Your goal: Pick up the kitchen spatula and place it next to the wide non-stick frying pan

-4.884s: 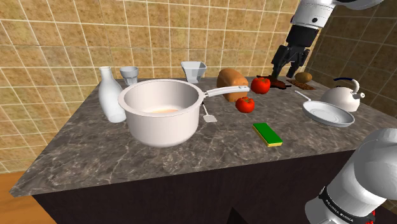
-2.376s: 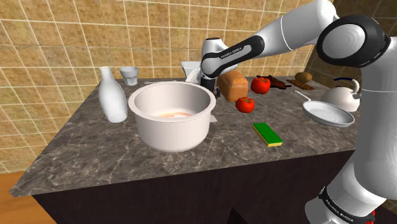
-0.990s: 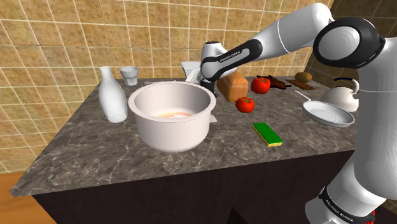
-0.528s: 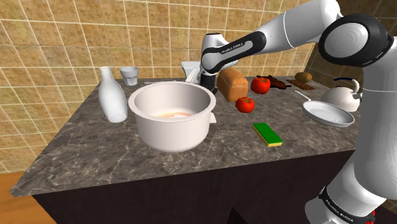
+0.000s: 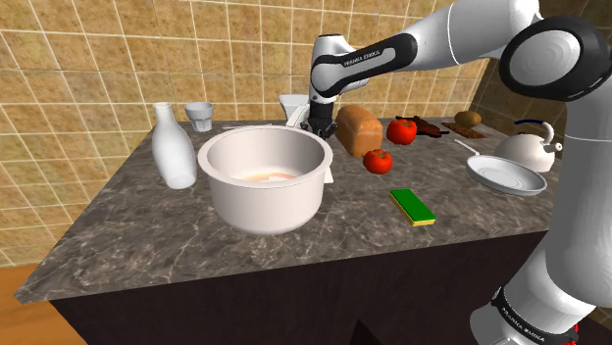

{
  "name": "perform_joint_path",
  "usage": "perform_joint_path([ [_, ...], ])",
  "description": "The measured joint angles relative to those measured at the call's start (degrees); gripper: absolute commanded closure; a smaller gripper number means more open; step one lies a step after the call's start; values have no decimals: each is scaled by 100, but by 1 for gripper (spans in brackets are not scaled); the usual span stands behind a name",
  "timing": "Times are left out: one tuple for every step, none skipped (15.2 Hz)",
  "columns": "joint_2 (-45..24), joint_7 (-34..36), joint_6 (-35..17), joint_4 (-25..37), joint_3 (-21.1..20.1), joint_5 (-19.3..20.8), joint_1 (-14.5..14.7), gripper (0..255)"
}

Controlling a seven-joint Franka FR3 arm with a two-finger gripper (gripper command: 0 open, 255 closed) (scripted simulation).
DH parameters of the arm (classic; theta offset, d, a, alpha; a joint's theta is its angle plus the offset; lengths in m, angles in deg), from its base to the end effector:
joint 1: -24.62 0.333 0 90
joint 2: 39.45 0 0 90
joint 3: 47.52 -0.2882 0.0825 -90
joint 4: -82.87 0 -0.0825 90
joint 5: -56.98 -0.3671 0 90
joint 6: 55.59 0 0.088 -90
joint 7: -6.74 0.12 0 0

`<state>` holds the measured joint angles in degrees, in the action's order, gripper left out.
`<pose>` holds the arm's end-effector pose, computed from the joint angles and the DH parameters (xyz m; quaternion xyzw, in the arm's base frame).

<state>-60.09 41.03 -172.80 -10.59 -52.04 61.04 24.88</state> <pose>0.6405 0.0441 0.3846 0.9696 -0.2425 0.0323 0.0078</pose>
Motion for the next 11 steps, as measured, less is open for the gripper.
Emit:
perform_joint_path([
  [22, -4, 74, 43, -1, -3, 0, 255],
  [33, -10, 154, 113, -1, -7, -1, 255],
  [74, -9, 217, 139, -4, -10, 1, 255],
  [85, -16, 286, 203, -5, -14, 0, 255],
  [107, -22, 355, 249, -6, -18, -2, 255],
  [121, -22, 399, 281, -7, -20, 0, 255],
  [264, -45, 358, 95, -4, -32, -21, 255],
  [456, -94, 299, -153, 6, -52, -60, 255],
  [623, -124, 229, -386, 14, -67, -86, 255],
  [849, -175, 143, -698, 27, -90, -124, 255],
  [1028, -231, 74, -942, 44, -108, -162, 255],
])
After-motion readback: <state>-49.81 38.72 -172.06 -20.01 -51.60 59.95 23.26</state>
